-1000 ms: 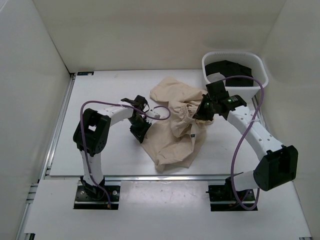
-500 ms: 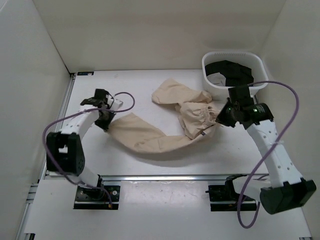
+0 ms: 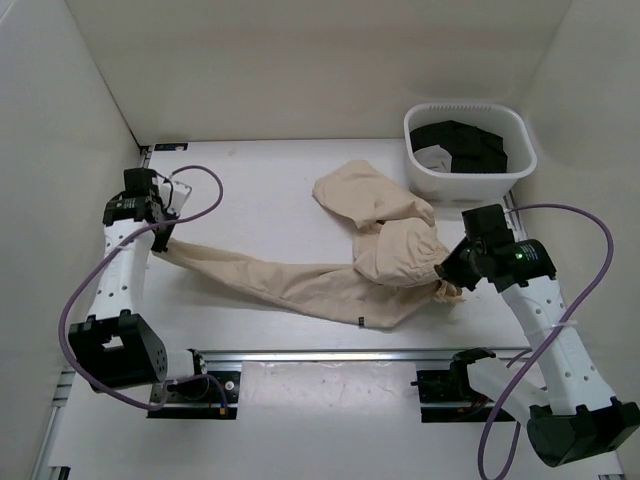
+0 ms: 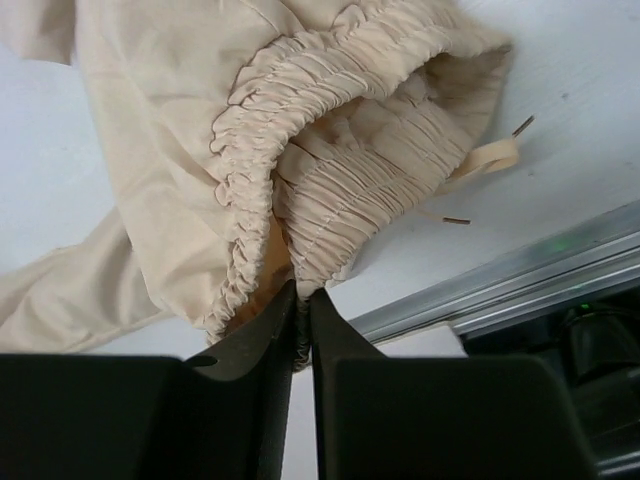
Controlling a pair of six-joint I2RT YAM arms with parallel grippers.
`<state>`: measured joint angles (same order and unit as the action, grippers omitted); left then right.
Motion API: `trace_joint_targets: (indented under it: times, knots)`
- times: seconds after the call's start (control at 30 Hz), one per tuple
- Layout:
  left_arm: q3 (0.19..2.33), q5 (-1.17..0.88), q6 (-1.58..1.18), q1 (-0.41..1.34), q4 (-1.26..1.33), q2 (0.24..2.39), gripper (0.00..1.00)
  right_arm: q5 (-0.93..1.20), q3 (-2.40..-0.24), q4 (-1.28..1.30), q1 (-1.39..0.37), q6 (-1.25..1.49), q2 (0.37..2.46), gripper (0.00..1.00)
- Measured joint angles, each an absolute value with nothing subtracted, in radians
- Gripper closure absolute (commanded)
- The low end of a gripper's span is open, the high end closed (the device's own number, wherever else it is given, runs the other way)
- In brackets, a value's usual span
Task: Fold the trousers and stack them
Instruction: Flatten the trousers out
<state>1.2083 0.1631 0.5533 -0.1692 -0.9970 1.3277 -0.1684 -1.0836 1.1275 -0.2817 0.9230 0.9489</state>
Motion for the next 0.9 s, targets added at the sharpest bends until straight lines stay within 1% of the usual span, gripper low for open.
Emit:
trace_joint_targets:
  times: [0.03, 0.07, 0.17, 0.3, 0.43, 0.47, 0.5, 0.6, 0.63, 0.67, 0.77, 0.83, 0.9]
  knots:
    - [1.228, 0.167, 0.558, -0.17, -0.999, 1.326, 0.86, -0.161, -1.085, 1.121, -0.282, 0.936, 0.949, 0.88]
    - [1.25, 0.171, 0.564, -0.176, -1.0, 1.324, 0.86, -0.158, -1.09, 1.119, -0.282, 0.948, 0.949, 0.93]
    - [1.279, 0.191, 0.585, -0.223, -0.986, 1.316, 0.86, -0.175, -1.173, 1.151, -0.282, 0.973, 0.97, 1.0]
    - [1.277, 0.222, 0.622, -0.324, -0.957, 1.312, 0.86, -0.3, -1.406, 1.215, -0.282, 0.99, 1.001, 1.0]
    - [1.235, 0.226, 0.649, -0.401, -0.94, 1.309, 0.86, -0.466, -1.603, 1.267, -0.282, 0.995, 0.975, 1.0]
    - [1.211, 0.226, 0.656, -0.406, -0.942, 1.308, 0.84, -0.503, -1.627, 1.275, -0.282, 1.004, 0.959, 1.0]
    - [1.176, 0.223, 0.664, -0.407, -0.944, 1.308, 0.69, -0.544, -1.64, 1.283, -0.282, 1.018, 0.94, 1.0]
    - [1.085, 0.189, 0.686, -0.407, -0.98, 1.308, 0.38, -0.624, -1.603, 1.299, -0.282, 1.056, 0.865, 1.0]
    - [1.071, 0.171, 0.689, -0.406, -1.003, 1.308, 0.24, -0.644, -1.56, 1.302, -0.282, 1.073, 0.834, 1.0]
    - [1.069, 0.155, 0.695, -0.402, -1.022, 1.309, 0.21, -0.662, -1.509, 1.312, -0.282, 1.09, 0.809, 1.0]
    - [1.136, 0.104, 0.696, -0.378, -1.062, 1.328, 0.21, -0.707, -1.369, 1.343, -0.282, 1.146, 0.763, 1.0]
    - [1.261, 0.063, 0.683, -0.347, -1.076, 1.377, 0.23, -0.735, -1.31, 1.359, -0.282, 1.174, 0.75, 1.0]
    - [1.475, 0.028, 0.645, -0.282, -1.079, 1.48, 0.24, -0.762, -1.283, 1.363, -0.282, 1.19, 0.746, 1.0]
